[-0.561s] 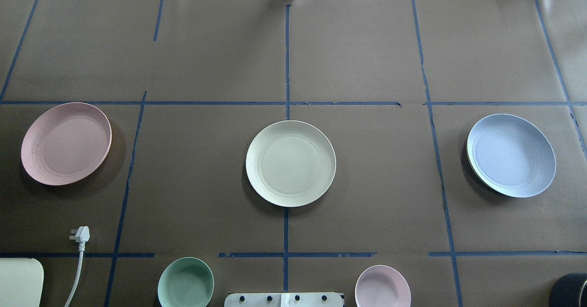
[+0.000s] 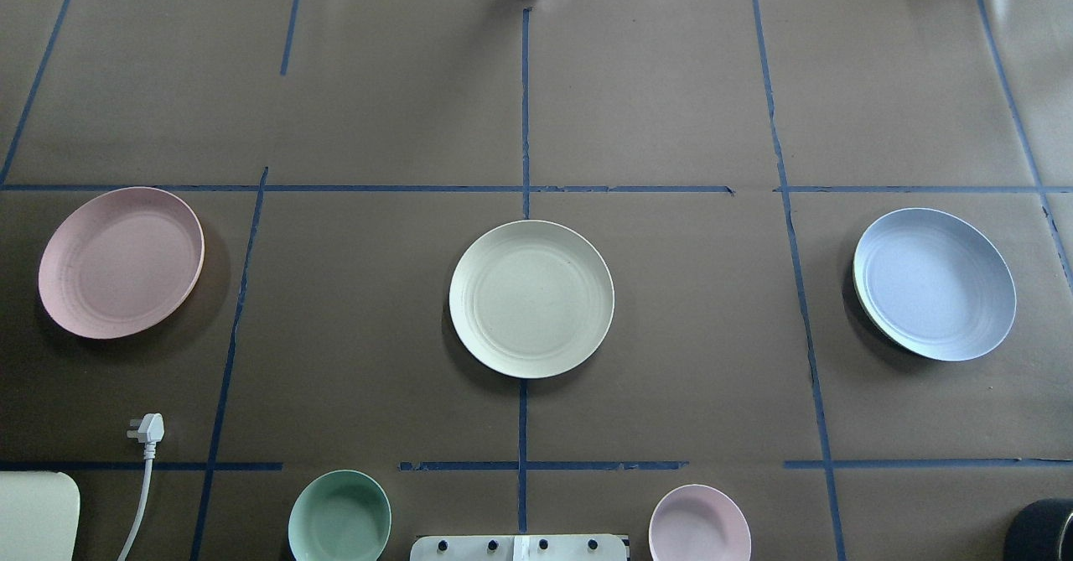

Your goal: Stack three plates with pink and blue

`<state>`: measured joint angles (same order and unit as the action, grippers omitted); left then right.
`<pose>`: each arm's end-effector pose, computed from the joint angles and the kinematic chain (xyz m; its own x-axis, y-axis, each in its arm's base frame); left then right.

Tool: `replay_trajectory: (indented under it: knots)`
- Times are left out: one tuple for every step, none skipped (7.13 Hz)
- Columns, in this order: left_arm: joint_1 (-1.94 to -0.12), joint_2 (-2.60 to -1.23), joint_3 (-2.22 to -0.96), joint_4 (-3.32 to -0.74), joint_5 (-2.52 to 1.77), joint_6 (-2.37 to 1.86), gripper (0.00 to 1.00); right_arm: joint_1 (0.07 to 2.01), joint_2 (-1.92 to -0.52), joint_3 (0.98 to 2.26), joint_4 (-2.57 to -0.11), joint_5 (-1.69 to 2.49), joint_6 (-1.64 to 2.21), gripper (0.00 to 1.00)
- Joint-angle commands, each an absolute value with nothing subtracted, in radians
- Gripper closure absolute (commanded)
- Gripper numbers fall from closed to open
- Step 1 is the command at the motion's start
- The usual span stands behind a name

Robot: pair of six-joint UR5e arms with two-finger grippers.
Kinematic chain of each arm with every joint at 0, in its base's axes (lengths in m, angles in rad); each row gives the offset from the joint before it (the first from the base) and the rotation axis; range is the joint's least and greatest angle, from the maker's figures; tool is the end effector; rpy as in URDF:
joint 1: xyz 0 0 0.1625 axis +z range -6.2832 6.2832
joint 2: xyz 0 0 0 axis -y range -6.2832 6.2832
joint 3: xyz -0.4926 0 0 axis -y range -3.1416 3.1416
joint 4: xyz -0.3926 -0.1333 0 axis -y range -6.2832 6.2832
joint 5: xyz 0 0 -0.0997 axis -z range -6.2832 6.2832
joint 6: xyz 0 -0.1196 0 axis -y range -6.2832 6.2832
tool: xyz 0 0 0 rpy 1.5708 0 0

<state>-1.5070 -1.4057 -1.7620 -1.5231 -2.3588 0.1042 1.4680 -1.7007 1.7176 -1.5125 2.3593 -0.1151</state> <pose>-0.0223 -0.4116 0.7246 0.6944 0.1333 -0.7072 -0.1367 0.9892 0.0523 0.0036 -0.4372 0.7209 0.6794 -0.2384 0.6940 0.1815 0.9710 0.1559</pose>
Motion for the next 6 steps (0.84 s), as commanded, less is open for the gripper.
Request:
replay_trajectory:
  knots:
    - [-1.505,-1.474,-1.743,-1.619,-2.361,0.101,0.00,1.468,-1.700,1.718,-1.513,2.359,-0.115,0.00]
    - [-1.505,-1.488,-1.746,-1.640,-2.368,0.106,0.00,1.468,-1.700,1.718,-1.513,2.359,-0.115,0.00]
    - [-1.500,-1.488,-1.744,-1.670,-2.368,0.103,0.00,1.468,-1.700,1.718,-1.509,2.359,-0.115,0.00]
    - [-1.432,-1.480,-1.737,-1.762,-2.367,0.044,0.00,1.468,-1.700,1.714,-1.494,2.359,-0.115,0.00]
    - [-1.334,-1.480,-1.709,-1.854,-2.359,-0.195,0.00,1.468,-1.700,1.709,-1.493,2.359,-0.115,0.00]
    - [-1.253,-1.480,-1.622,-2.058,-2.335,-0.389,0.00,1.468,-1.700,1.709,-1.493,2.359,-0.115,0.00]
